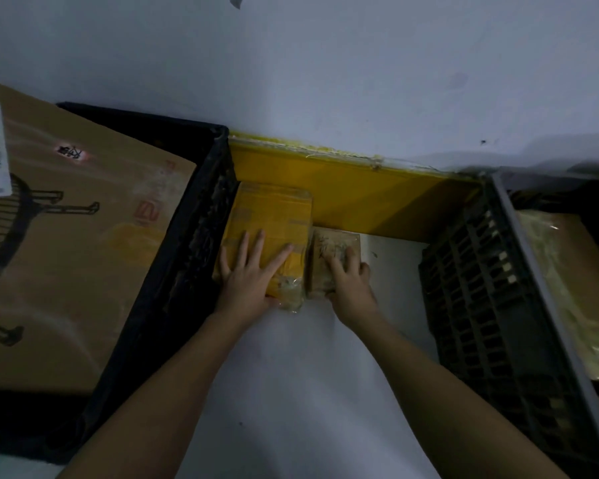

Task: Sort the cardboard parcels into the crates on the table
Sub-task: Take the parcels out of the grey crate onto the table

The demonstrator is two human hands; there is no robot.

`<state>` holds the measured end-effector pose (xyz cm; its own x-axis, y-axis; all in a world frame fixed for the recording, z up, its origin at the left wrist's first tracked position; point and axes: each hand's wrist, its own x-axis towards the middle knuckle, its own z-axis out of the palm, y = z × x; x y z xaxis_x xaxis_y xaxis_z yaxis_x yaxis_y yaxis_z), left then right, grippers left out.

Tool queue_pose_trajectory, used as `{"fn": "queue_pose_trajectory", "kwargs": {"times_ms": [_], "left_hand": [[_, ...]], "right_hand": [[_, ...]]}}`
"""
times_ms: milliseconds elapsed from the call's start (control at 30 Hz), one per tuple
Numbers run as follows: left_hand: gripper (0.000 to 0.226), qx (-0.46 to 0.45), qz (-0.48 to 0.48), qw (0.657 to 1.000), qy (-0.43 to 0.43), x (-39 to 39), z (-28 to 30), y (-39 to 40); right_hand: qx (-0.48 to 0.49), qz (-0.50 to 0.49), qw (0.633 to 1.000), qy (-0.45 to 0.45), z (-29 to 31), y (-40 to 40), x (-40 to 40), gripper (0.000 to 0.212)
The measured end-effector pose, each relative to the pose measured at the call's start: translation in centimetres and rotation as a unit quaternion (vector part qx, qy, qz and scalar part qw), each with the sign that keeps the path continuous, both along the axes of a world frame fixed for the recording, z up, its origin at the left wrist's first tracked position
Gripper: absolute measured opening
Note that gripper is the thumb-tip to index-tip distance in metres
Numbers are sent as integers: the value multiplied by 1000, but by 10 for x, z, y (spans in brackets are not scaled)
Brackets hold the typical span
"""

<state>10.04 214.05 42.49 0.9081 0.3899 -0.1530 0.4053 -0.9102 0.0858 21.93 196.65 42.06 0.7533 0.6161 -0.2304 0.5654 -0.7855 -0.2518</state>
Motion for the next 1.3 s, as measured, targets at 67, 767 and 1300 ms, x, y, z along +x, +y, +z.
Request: {"fn": "queue_pose_trajectory", "kwargs": {"times_ms": [67, 767, 1300], "left_hand": [[115, 10, -1, 1000, -11, 0, -4, 3], [123, 3, 4, 1000, 8, 3, -1, 0], [63, -121, -23, 992, -10, 42, 135, -74]], "right_hand": [[-10, -2, 1000, -2, -2, 14, 11, 81], [-21, 17, 999, 38, 14, 13, 46, 86], [82, -60, 994, 32, 133, -90, -1, 47]]}}
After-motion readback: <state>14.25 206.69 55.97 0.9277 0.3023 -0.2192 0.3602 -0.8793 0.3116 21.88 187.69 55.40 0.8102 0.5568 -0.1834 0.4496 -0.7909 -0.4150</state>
